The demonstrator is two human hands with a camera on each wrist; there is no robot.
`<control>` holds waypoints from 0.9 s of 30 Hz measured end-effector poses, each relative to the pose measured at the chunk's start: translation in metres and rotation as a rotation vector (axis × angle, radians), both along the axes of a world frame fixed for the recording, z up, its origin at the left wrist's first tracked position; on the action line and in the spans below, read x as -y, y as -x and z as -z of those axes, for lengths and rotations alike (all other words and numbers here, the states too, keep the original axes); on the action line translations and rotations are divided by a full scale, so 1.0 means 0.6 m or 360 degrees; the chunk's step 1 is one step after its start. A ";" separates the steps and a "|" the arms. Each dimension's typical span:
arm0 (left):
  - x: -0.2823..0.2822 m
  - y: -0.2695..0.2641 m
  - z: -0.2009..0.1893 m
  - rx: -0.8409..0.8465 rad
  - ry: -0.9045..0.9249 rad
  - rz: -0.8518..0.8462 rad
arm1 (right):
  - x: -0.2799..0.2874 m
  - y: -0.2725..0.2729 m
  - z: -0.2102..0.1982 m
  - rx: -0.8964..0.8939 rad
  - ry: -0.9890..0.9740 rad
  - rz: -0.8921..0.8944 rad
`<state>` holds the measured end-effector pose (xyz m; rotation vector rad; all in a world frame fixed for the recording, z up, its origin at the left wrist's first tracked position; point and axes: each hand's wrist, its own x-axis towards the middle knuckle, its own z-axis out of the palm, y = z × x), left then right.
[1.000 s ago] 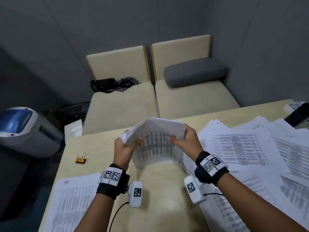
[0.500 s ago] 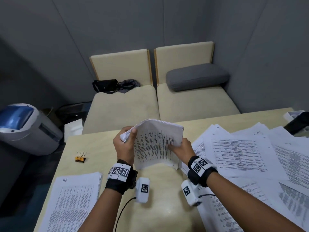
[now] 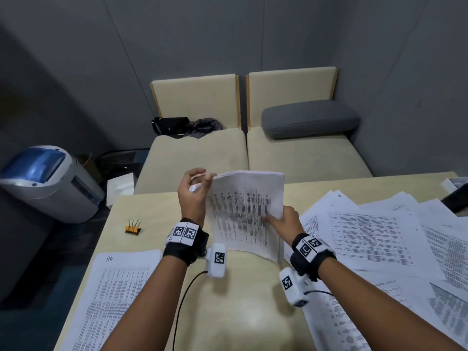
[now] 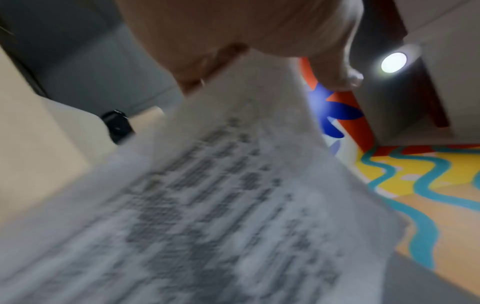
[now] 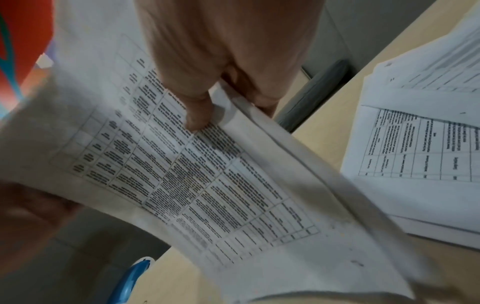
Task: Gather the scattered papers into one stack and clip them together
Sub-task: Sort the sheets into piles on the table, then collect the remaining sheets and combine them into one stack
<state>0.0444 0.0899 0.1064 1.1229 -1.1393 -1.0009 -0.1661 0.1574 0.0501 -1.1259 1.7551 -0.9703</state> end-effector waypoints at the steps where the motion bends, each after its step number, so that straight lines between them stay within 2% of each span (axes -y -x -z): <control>1: -0.001 -0.014 0.015 0.0021 -0.0045 0.0122 | -0.002 -0.004 -0.005 0.0011 0.0010 0.0024; 3: -0.012 -0.048 0.059 0.0136 -0.0301 0.0323 | -0.005 -0.012 -0.010 0.0044 0.0050 0.0074; 5: -0.041 -0.081 0.105 0.0420 -0.0640 0.0440 | -0.003 -0.024 -0.004 0.0099 0.0077 0.0095; 7: -0.079 -0.122 0.147 0.0748 -0.0775 0.0524 | -0.004 -0.046 0.010 0.0137 0.0055 0.0069; 8: -0.099 -0.142 0.156 0.0789 -0.0796 0.0517 | -0.005 -0.062 0.016 0.0142 0.0012 0.0018; 10: -0.135 -0.190 0.166 0.0799 -0.0772 0.0360 | -0.010 -0.106 0.028 0.0149 -0.0084 -0.0199; 11: -0.159 -0.238 0.170 0.0846 -0.0762 0.0222 | -0.015 -0.152 0.038 0.0178 -0.0156 -0.0352; 12: -0.162 -0.255 0.176 0.0931 -0.0760 0.0147 | -0.022 -0.161 0.036 0.0210 -0.0238 -0.0416; 14: -0.176 -0.316 0.188 0.1078 -0.0853 0.0003 | -0.039 -0.195 0.043 0.0264 -0.0400 -0.0548; 17: -0.203 -0.442 0.202 0.1233 -0.1058 -0.0199 | -0.065 -0.250 0.065 0.0196 -0.0518 -0.0728; 22: -0.233 -0.585 0.231 0.1435 -0.1390 -0.0270 | -0.093 -0.272 0.100 0.0060 -0.0651 -0.0794; 25: -0.238 -0.615 0.248 0.1604 -0.1656 -0.0161 | -0.103 -0.243 0.110 -0.0052 -0.0670 -0.0750; 27: -0.234 -0.608 0.252 0.1797 -0.1773 -0.0214 | -0.109 -0.204 0.114 -0.0134 -0.0688 -0.0700</control>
